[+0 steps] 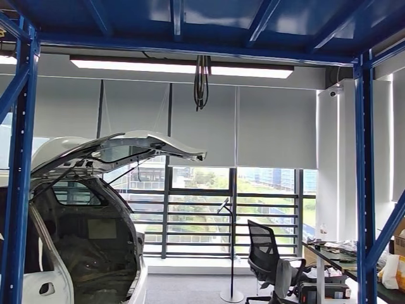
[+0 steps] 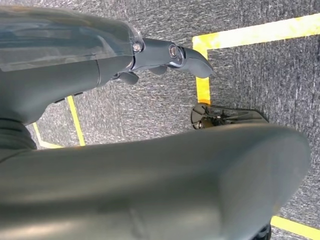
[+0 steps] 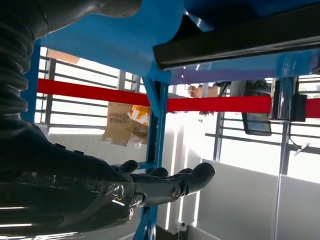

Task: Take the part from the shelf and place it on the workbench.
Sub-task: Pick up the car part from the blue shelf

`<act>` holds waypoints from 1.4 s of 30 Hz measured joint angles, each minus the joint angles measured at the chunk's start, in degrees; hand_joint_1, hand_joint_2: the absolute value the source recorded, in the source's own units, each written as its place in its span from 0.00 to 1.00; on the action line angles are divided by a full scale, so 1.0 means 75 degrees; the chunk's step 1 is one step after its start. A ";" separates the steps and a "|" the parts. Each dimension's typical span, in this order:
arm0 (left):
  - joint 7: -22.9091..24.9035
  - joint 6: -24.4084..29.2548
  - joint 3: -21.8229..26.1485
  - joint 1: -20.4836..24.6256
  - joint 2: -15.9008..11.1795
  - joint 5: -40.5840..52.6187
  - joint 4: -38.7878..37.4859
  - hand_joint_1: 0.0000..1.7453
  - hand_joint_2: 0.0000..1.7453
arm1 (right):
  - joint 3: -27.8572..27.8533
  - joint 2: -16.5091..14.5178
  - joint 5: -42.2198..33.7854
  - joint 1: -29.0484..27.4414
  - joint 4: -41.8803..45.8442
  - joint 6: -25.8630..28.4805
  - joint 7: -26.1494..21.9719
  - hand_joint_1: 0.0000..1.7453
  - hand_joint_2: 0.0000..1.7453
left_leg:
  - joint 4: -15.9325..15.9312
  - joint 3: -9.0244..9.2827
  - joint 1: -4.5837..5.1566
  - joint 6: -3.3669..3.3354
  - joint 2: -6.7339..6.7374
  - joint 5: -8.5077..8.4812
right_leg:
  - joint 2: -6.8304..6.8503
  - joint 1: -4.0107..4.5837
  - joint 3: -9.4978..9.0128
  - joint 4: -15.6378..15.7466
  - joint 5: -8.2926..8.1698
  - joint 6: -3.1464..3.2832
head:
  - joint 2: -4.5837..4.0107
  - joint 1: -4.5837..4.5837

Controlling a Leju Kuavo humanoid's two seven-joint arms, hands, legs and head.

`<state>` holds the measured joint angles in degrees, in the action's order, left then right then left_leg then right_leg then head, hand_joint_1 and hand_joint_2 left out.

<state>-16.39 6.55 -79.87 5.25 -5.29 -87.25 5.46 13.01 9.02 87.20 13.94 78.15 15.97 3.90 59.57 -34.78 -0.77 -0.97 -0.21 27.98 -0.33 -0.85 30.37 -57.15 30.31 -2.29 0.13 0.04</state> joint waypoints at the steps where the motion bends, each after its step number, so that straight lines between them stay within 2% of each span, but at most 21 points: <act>1: 0.0000 -0.0004 -0.0027 0.0005 0.0000 0.0000 0.0000 0.00 0.00 | -0.0019 -0.0044 0.0025 0.0082 -0.0066 -0.0003 0.0012 0.00 1.00 | 0.0000 0.0000 0.0000 0.0000 0.0000 0.0000 | 0.0000 0.0000 0.0000 0.0000 0.0000 0.0000 | 0.0000 0.0000; 9: 0.0000 -0.0028 -0.0167 0.0042 0.0000 0.0003 0.0000 0.00 0.00 | -0.0047 -0.0301 0.0030 0.0632 -0.0671 -0.0103 0.0007 0.00 1.00 | 0.0000 0.0000 0.0000 0.0000 0.0000 0.0000 | 0.0000 0.0000 0.0001 -0.0001 0.0000 0.0000 | 0.0000 0.0000; 25: 0.0063 -0.0005 -0.0285 0.0051 0.0000 0.0000 0.0000 0.00 0.00 | -0.0087 -0.0640 -0.0627 0.1166 -0.1867 -0.0350 -0.0464 0.00 1.00 | 0.0000 -0.0001 0.0000 0.0000 -0.0001 0.0000 | 0.0001 0.0000 0.0001 -0.0001 0.0000 0.0000 | 0.0000 0.0000; 35: 0.0035 0.0007 -0.0298 0.0074 0.0000 0.0000 0.0000 0.00 0.00 | 0.0013 -0.0870 -0.0395 0.1489 -0.2478 -0.0192 -0.0449 0.00 1.00 | 0.0000 -0.0001 0.0000 0.0000 0.0000 -0.0001 | 0.0000 0.0000 0.0001 -0.0004 0.0000 0.0000 | 0.0000 0.0000; 42: 0.0003 0.0004 -0.0308 0.0099 0.0032 0.0000 0.0000 0.00 0.00 | 0.0339 -0.1132 -0.0159 0.1836 -0.2796 -0.0202 -0.0388 0.00 1.00 | 0.0000 -0.0001 -0.0001 0.0001 0.0001 -0.0001 | -0.0003 0.0000 0.0003 -0.0008 0.0000 0.0000 | 0.0000 0.0000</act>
<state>-16.37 6.58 -82.18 5.99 -5.05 -87.25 5.46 15.55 0.53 86.01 27.71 57.18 14.45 0.99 59.57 -34.79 -0.77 -0.97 -0.20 27.97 -0.34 -0.85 30.39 -57.21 30.31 -2.29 0.13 0.04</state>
